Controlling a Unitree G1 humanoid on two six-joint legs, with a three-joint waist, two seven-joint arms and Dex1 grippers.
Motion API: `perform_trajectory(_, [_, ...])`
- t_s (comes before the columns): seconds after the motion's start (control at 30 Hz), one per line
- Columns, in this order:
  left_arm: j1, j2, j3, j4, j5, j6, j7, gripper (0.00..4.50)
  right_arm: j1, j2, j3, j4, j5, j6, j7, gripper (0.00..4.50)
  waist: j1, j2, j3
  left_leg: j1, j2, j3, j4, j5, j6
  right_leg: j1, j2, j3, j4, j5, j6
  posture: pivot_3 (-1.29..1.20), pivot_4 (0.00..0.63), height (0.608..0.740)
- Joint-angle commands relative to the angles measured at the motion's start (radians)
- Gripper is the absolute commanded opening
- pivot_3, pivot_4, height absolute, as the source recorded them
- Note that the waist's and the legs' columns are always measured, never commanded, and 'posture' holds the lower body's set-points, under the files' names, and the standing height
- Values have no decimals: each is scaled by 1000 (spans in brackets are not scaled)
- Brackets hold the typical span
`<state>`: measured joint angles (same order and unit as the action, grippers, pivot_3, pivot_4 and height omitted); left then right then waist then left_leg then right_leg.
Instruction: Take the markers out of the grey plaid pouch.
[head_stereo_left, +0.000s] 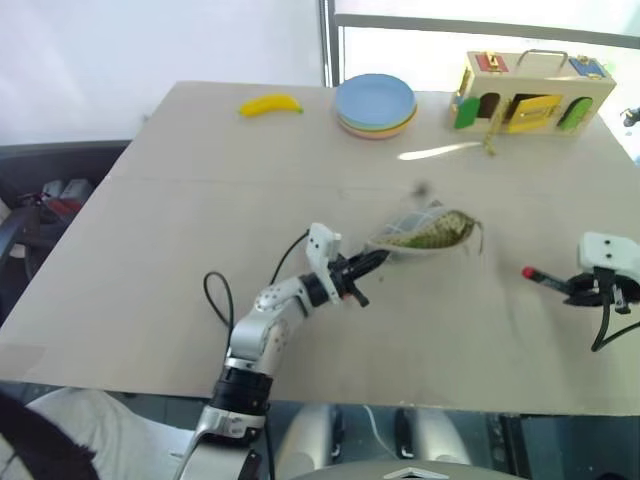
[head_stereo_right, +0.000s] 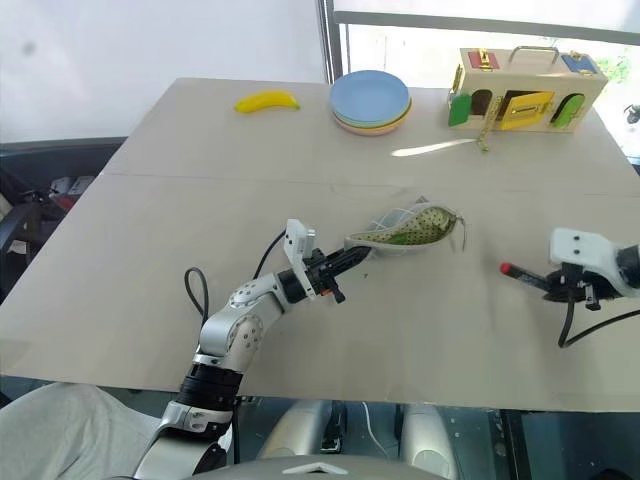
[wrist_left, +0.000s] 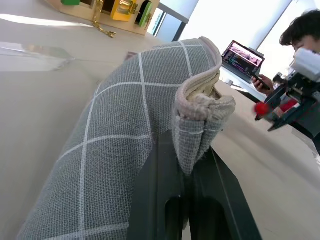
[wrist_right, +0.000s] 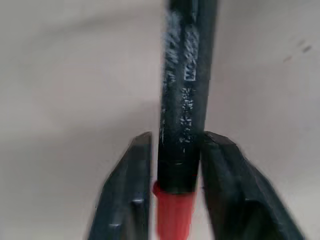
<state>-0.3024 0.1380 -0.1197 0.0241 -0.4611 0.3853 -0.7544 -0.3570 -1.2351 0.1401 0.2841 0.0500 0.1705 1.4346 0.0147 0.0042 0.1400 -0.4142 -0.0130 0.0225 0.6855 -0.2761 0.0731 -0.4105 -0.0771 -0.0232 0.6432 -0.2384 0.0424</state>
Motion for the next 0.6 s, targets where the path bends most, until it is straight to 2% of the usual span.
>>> perform_trajectory(0.03, [-2, -3, -10, -40, -3, -4, -6, 0, -1, -28, -22, 1, -28, -25, -6, 3380, 0, 0, 0, 0, 0, 0, 0, 0, 0, 0, 0, 0, 0, 0, 0, 0, 150, 740])
perform_trajectory(0.1, [-5, 0, -9, -37, -5, -3, -9, 0, -4, -22, -33, 9, -50, -62, -43, 4234, 1, 0, 0, 0, 0, 0, 0, 0, 0, 0, 0, 0, 0, 0, 0, 0, 150, 740])
perform_trajectory(0.13, [-6, 2, -9, -36, -6, -2, -11, 0, 1, -28, -38, -4, -45, -40, -36, 4423, 1, 0, 0, 0, 0, 0, 0, 0, 0, 0, 0, 0, 0, 0, 0, 0, 150, 740])
perform_trajectory(0.27, [-5, 13, -16, -51, -23, 24, -32, 0, 8, -36, -78, -127, 22, 75, -8, 4423, 1, 0, 0, 0, 0, 0, 0, 0, 0, 0, 1, 0, 0, 0, 0, 0, 150, 740])
perform_trajectory(0.37, [-4, 23, -12, -71, -47, 57, -50, 0, -67, 48, -125, -264, 138, 175, -39, 4423, -9, 0, 0, 0, 0, 0, 0, 0, 0, 0, 1, 1, 0, 0, 0, 0, 150, 740])
perform_trajectory(0.57, [-14, 34, -5, -101, -87, 119, -67, 0, -196, 283, -116, -424, 246, 200, -138, 4423, 5, -1, 2, 1, 2, -2, 0, 1, -2, 0, 4, 1, 1, 0, 0, 0, 150, 740])
perform_trajectory(0.6, [-16, 32, 0, -101, -93, 126, -65, 0, -200, 305, -112, -432, 253, 206, -146, 4193, 10, -2, 2, 0, 2, -3, 0, 1, -2, 0, 4, 0, 0, 0, 0, 0, 150, 740])
